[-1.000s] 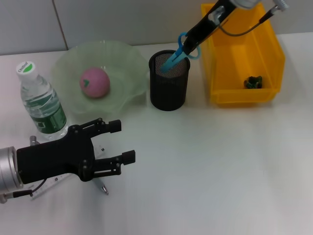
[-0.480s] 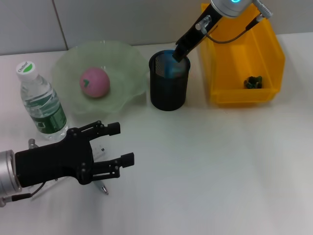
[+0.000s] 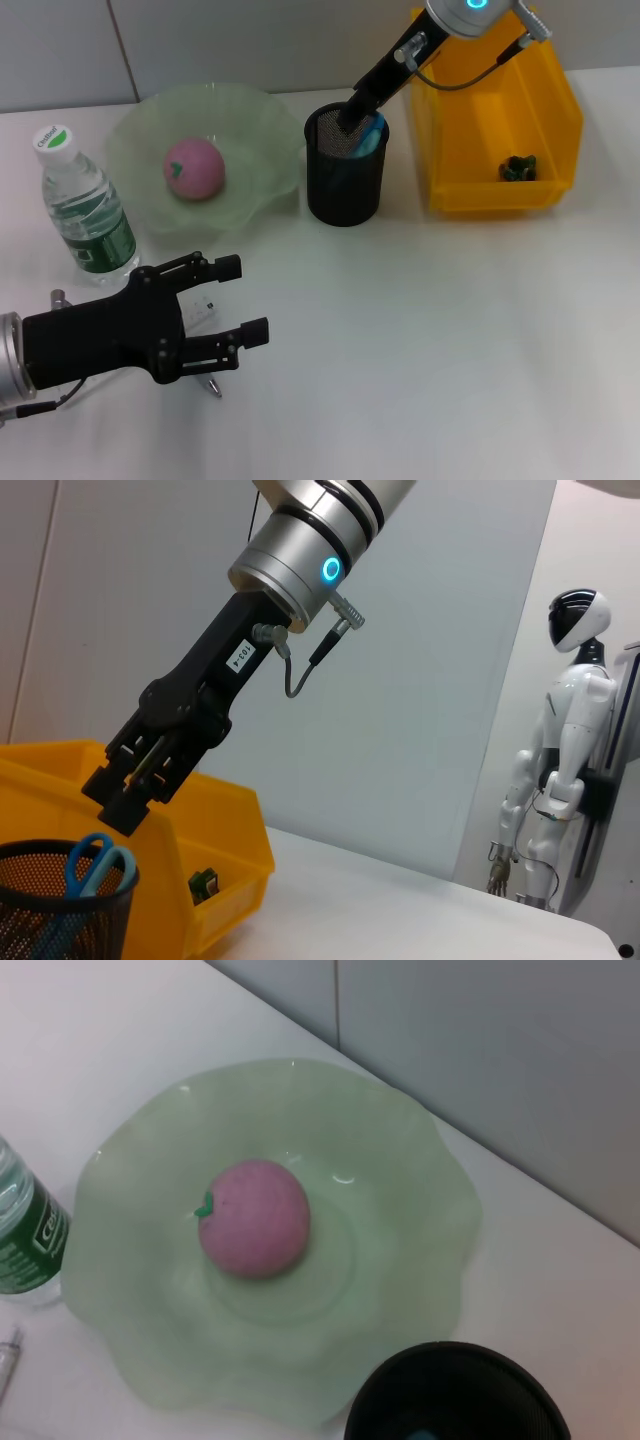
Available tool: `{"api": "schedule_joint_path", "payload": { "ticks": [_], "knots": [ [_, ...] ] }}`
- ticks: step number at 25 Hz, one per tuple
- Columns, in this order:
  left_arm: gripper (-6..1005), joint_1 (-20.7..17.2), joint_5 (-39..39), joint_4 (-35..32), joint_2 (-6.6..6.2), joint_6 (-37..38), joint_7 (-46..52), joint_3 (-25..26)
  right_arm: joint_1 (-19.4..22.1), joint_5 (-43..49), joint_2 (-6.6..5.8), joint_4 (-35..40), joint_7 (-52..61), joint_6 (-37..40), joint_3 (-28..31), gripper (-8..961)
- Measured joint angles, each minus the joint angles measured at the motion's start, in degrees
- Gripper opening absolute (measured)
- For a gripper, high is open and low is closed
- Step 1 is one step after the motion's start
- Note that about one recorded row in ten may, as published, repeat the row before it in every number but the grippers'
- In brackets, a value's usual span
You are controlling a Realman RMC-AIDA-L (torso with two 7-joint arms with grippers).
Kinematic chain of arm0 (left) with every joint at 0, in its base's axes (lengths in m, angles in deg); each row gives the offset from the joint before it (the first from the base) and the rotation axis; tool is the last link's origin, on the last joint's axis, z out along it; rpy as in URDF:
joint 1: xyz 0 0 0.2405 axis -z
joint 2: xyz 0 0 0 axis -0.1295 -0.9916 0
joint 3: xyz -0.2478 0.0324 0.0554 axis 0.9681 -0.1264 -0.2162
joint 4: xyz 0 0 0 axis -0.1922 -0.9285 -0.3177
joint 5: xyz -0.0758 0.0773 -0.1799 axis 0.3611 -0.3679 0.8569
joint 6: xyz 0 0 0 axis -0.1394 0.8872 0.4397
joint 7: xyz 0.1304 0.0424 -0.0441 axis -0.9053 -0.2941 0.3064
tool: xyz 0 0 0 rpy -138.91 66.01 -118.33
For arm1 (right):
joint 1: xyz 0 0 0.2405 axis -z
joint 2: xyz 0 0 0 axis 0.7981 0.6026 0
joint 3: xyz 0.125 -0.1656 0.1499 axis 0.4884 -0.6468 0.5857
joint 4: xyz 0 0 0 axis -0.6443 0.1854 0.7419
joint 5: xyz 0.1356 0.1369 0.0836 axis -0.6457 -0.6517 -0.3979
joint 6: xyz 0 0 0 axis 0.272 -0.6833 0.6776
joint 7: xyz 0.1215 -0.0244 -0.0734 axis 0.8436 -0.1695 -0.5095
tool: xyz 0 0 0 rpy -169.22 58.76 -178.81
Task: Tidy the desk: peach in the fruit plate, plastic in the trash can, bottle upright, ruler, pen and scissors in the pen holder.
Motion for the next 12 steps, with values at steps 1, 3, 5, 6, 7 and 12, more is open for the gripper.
{"api": "schedule_joint_path", "payload": {
  "ticks": [1,3,5,6,7,12],
  "knots": [
    [861,0.0,0.0,0.0,-0.04,0.1,0.0,0.0,0.3,0.0,0.24,0.5,0.0,0.2,0.0,500],
    [861,0.0,0.0,0.0,-0.04,0.1,0.0,0.0,0.7,0.0,0.42,1.0,0.0,0.3,0.0,577],
    [860,0.0,0.0,0.0,-0.04,0.1,0.0,0.0,1.0,0.0,0.58,1.5,0.0,0.3,0.0,654],
    [860,0.0,0.0,0.0,-0.04,0.1,0.0,0.0,1.4,0.1,0.82,2.2,0.0,0.4,0.0,692],
    [860,-0.1,0.0,-0.1,-0.07,0.2,0.0,0.0,1.9,0.1,1.1,3.1,0.0,0.5,0.0,692],
    [860,-0.3,0.0,-0.2,-0.09,0.3,0.1,0.0,6.1,-0.7,3.19,11.0,-0.4,1.8,-0.3,692]
  ]
}}
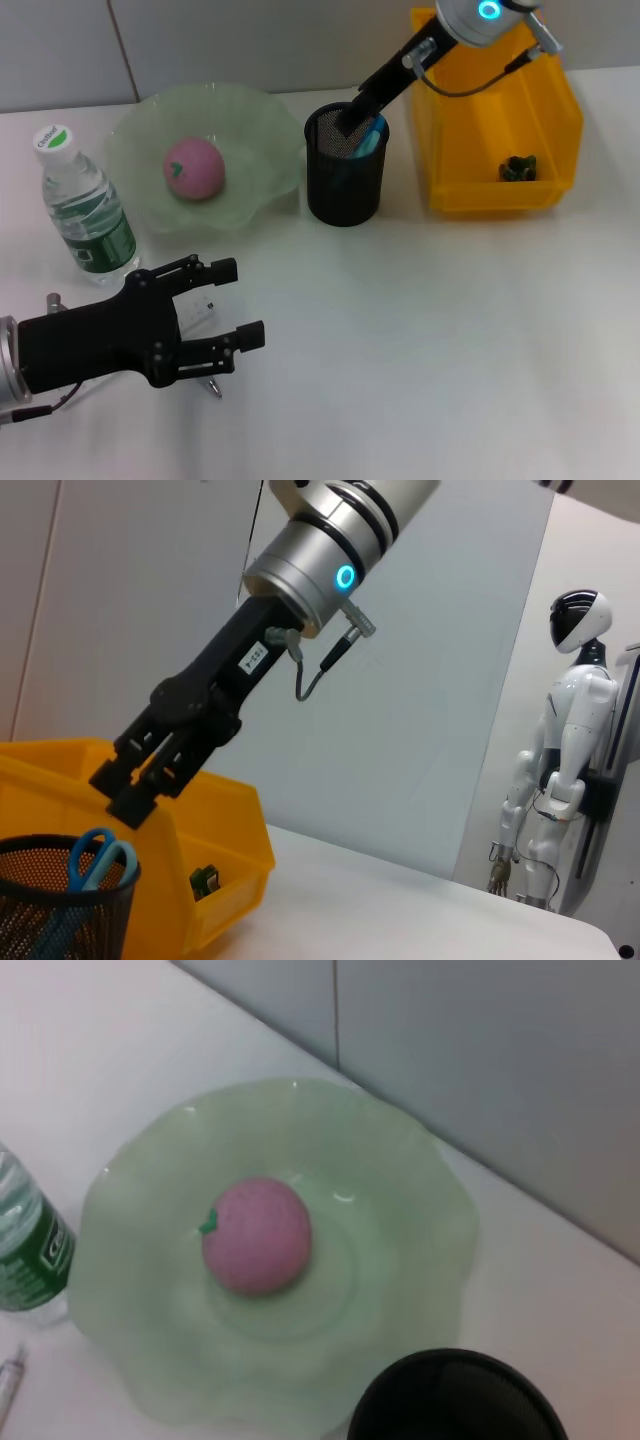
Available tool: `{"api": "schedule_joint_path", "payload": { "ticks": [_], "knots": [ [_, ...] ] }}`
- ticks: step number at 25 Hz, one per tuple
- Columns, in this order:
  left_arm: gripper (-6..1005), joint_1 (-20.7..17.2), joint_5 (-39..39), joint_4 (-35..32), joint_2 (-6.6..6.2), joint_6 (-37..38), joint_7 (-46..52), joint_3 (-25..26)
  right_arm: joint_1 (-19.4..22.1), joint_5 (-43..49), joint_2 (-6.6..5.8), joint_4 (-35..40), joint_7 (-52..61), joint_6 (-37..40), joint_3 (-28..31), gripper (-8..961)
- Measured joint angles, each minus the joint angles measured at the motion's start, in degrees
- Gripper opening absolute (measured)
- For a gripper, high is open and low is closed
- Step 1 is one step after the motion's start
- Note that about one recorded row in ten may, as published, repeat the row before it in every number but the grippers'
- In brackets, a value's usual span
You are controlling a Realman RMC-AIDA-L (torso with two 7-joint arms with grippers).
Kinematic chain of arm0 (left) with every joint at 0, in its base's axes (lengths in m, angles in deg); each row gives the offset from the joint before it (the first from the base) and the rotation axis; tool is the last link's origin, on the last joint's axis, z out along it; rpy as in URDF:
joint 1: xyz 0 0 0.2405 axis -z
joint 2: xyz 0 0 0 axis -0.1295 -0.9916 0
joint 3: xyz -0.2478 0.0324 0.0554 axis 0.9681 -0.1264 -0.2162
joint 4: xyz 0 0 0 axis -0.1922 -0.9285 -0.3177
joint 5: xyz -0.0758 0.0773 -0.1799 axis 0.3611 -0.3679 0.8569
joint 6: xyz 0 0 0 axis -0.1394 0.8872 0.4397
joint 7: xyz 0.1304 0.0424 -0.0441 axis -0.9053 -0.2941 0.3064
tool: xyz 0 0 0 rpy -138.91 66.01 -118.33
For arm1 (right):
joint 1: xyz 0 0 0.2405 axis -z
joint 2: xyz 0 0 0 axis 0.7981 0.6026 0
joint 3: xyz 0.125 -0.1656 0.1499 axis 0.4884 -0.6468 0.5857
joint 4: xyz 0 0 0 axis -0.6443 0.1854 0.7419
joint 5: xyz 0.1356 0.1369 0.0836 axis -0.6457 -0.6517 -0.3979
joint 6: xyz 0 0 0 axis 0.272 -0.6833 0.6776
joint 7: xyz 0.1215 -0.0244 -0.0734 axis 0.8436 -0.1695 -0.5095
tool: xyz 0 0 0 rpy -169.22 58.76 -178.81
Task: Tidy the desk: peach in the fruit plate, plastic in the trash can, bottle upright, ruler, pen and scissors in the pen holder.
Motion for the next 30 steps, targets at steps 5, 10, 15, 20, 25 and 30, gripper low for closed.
{"api": "schedule_joint_path", "payload": {
  "ticks": [5,10,15,20,25,30],
  "knots": [
    [861,-0.3,0.0,-0.2,-0.07,0.1,0.1,0.0,6.9,-8.5,0.33,9.1,-0.4,1.4,-4.9,693],
    [861,-1.1,-0.2,-2.3,-0.13,0.1,1.2,0.0,14.5,-18.5,0.35,16.8,-3.6,3.3,-6.4,693],
    [861,-1.3,-0.1,-2.3,-0.19,0.0,1.2,0.0,23.8,-32.6,0.23,21.1,-12.2,4.9,-6.2,693],
    [861,-1.2,-0.4,-2.6,-0.18,-0.4,1.1,-0.2,32.4,-43.8,0.03,20.0,-26.5,8.8,-4.0,692],
    [861,-1.4,-0.4,-3.2,-0.17,-0.4,1.4,0.0,37.2,-47.5,-0.07,13.0,-39.3,15.7,1.5,692],
    [860,-1.4,-0.6,-4.1,-0.18,-0.6,2.8,-0.4,39.6,-47.5,-0.67,2.4,-52.8,21.4,8.7,693]
  ]
}}
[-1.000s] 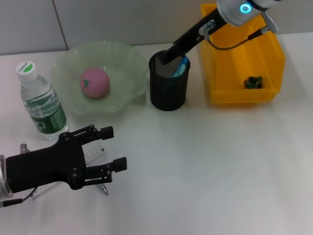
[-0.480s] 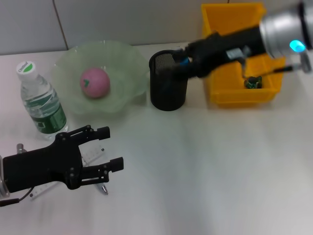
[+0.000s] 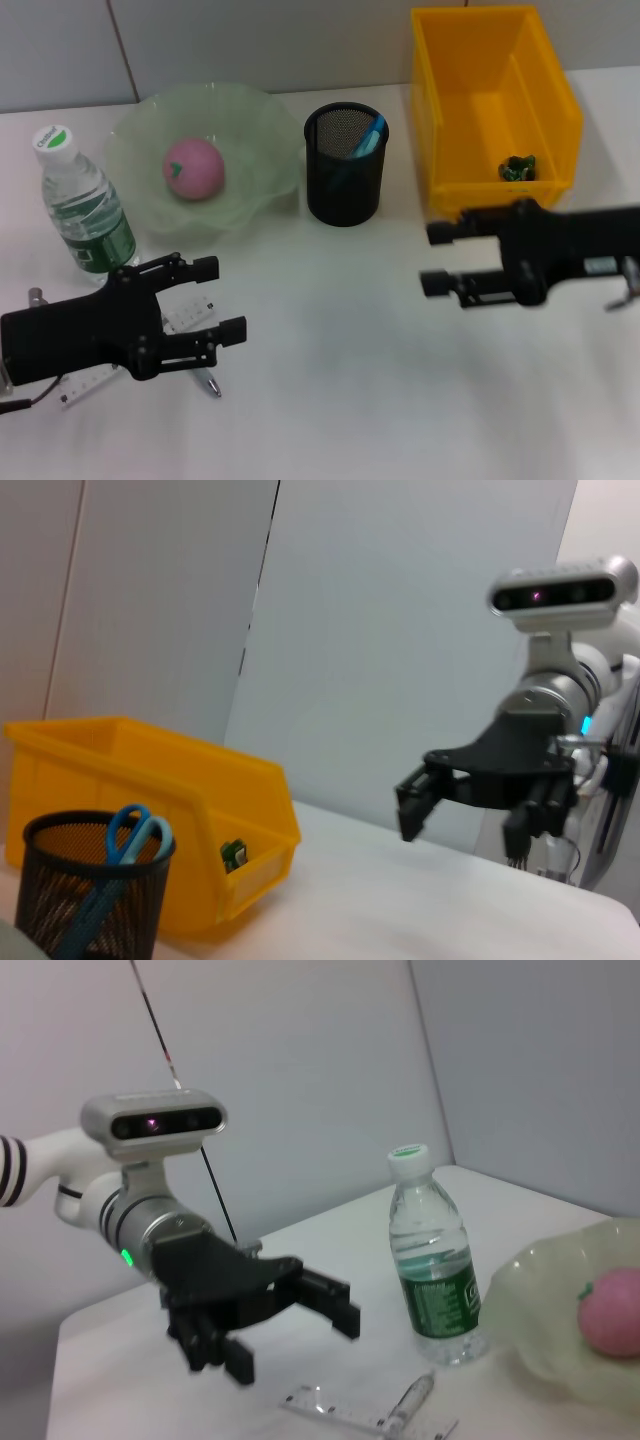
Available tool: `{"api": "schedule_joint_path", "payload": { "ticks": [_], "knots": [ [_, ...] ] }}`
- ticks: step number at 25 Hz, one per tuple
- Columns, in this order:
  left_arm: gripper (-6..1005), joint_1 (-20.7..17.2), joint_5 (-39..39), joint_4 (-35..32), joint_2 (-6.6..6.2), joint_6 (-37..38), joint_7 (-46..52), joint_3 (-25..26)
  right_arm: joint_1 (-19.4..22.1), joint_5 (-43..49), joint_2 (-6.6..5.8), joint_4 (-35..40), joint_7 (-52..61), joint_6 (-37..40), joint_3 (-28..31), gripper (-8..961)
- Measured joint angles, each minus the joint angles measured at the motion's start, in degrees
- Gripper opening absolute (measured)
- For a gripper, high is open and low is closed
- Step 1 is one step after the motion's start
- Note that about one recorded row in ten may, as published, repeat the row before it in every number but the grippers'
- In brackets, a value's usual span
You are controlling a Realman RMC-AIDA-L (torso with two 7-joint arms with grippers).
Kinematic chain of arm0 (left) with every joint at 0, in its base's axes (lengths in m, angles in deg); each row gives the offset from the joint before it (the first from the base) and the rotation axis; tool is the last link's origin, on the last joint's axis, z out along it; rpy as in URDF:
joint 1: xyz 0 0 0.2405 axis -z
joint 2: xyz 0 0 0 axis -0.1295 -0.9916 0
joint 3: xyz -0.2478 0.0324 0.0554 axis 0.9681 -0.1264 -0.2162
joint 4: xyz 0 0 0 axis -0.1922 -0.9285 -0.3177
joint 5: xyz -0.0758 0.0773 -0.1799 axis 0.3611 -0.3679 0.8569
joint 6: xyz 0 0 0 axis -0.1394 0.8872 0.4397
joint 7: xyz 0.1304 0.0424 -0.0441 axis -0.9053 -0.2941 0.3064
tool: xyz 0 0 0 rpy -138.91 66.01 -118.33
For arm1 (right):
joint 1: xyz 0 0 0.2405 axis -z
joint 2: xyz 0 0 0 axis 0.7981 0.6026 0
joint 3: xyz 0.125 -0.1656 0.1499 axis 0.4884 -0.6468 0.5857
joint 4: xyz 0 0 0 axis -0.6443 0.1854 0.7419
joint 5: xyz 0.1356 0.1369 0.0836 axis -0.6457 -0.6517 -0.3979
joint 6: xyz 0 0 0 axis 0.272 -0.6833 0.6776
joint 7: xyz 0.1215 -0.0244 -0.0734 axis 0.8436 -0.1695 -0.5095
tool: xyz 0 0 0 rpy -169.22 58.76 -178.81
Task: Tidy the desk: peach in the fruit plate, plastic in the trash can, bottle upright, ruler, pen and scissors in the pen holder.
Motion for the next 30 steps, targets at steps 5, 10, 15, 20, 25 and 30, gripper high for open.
{"api": "schedule_joint_path", "payload": {
  "ticks": [5,10,15,20,25,30],
  "knots": [
    [860,0.0,-2.9,-5.0,0.1,-0.8,5.0,-0.3,1.8,0.1,-1.85,-8.8,-8.2,0.3,1.0,693],
    [860,0.9,-6.1,-10.1,0.24,-0.9,9.8,-0.3,3.3,-0.1,-2.14,-10.6,-11.7,-0.1,1.5,693],
    [860,3.3,-11.8,-26.6,0.21,-0.9,26.1,-7.3,3.4,0.1,-1.99,-10.7,-12.3,-0.1,2.1,692],
    [860,5.6,-19.9,-42.2,0.32,-0.7,40.3,-16.5,3.3,0.0,-2.1,-10.7,-12.5,0.0,2.1,692],
    [861,8.3,-26.8,-48.8,0.4,-0.3,48.0,-22.1,3.4,0.1,-2.18,-10.5,-12.5,0.0,2.5,693],
    [861,13.5,-37.0,-51.4,0.71,-0.1,56.8,-30.8,3.5,0.0,-2.19,-10.5,-13.0,0.1,2.6,693]
  ]
}}
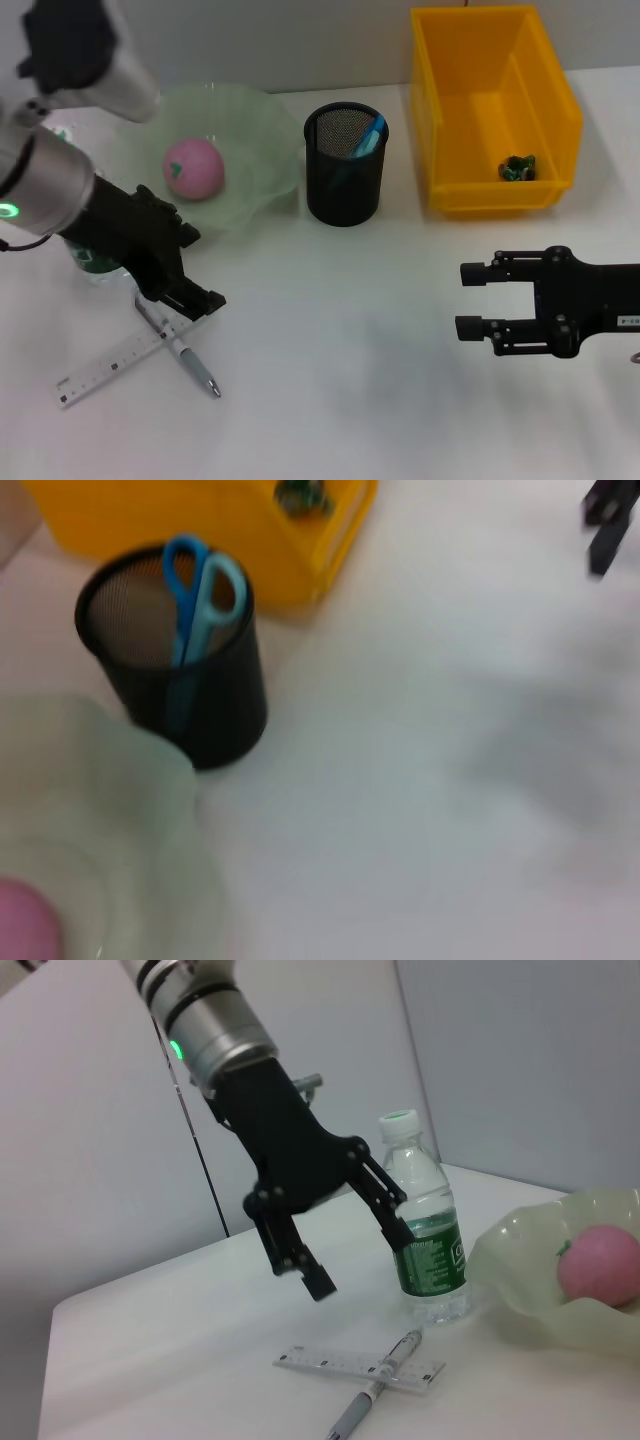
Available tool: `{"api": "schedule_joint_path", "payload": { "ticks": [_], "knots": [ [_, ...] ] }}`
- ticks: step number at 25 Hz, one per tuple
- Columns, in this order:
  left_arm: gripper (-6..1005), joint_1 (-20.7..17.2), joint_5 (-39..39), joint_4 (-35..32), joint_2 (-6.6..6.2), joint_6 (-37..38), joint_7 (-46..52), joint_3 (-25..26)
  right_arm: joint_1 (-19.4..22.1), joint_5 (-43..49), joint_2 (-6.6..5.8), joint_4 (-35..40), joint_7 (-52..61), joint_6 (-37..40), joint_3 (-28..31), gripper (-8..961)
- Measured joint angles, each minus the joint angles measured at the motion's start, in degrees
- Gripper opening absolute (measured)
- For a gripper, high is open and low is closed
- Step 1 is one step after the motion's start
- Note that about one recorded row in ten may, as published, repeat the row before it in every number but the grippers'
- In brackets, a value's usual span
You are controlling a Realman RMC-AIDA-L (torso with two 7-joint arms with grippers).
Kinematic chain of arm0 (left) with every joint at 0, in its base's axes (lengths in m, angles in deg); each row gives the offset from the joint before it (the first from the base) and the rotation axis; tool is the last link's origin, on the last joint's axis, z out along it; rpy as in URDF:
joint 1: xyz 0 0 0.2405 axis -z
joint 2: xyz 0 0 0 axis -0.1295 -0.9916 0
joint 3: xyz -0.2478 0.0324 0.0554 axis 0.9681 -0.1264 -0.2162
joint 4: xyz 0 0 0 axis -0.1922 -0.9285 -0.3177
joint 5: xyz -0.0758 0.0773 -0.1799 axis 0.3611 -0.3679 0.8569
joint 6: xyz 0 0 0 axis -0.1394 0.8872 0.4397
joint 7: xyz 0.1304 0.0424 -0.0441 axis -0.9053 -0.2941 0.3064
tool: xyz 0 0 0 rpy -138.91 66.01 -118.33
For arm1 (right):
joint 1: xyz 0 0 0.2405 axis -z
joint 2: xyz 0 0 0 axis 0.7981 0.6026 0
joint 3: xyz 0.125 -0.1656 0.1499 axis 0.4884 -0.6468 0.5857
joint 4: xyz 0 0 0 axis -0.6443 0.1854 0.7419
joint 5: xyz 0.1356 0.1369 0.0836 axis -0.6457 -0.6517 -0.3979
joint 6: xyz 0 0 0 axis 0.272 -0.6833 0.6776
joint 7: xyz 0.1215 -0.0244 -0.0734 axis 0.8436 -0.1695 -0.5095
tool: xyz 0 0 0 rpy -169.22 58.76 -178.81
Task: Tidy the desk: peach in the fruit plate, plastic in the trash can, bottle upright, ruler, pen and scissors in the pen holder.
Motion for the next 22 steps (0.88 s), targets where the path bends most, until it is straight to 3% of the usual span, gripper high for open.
{"api": "schedule_joint_path", "payload": {
  "ticks": [1,6,14,22],
  "knots": [
    [861,1.5,-3.1,0.4,0.14,-0.2,2.3,-2.5,0.0,-0.1,0.0,-0.1,-0.3,0.0,0.0,692],
    [861,3.8,-5.5,2.7,0.27,-1.0,4.9,-5.2,0.0,-0.1,0.01,-0.3,-0.7,0.1,0.0,692],
    [860,8.6,-7.5,14.4,0.3,-5.0,9.7,-7.9,-0.1,0.0,0.17,-0.6,-2.7,0.1,0.0,692],
    [860,9.1,-7.7,18.7,0.35,-9.6,11.0,-10.8,-0.4,0.0,0.18,-0.8,-3.2,0.1,-0.4,692]
  ]
}}
